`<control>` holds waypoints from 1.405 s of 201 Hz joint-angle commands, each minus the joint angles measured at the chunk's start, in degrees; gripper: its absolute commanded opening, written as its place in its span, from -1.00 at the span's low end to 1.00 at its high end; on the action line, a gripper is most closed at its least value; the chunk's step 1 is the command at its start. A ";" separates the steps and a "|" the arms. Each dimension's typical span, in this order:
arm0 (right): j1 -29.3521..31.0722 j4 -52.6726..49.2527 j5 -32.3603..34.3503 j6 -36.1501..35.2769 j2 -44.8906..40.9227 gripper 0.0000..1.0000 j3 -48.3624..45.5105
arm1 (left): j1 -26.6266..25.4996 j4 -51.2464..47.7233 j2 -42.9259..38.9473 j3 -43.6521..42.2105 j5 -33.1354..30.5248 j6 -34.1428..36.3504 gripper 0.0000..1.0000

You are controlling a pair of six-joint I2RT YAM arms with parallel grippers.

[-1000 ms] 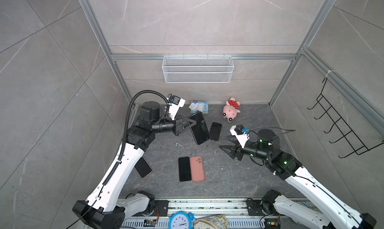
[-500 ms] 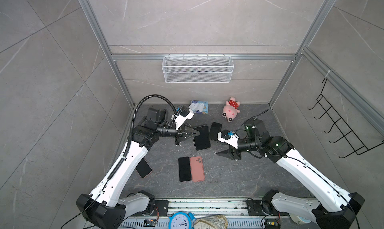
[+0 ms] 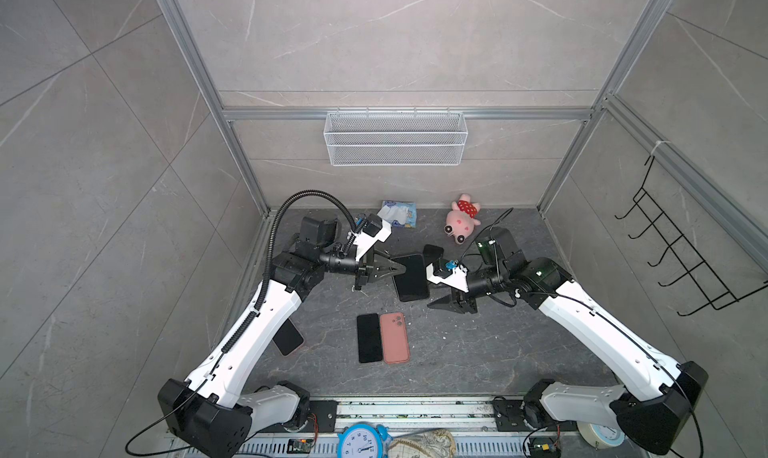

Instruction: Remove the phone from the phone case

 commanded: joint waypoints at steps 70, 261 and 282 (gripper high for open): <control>0.04 -4.80 -3.41 -3.79 2.13 -0.45 2.66 | -0.65 3.02 -0.54 1.67 3.44 1.42 -1.00; 1.38 -5.58 -6.80 -9.74 0.90 -1.00 3.68 | -0.56 12.08 7.82 6.53 5.79 -5.27 -1.00; 2.90 -6.46 -5.35 -11.95 1.68 -1.00 5.42 | -0.78 15.54 10.93 7.96 5.95 -7.77 -1.00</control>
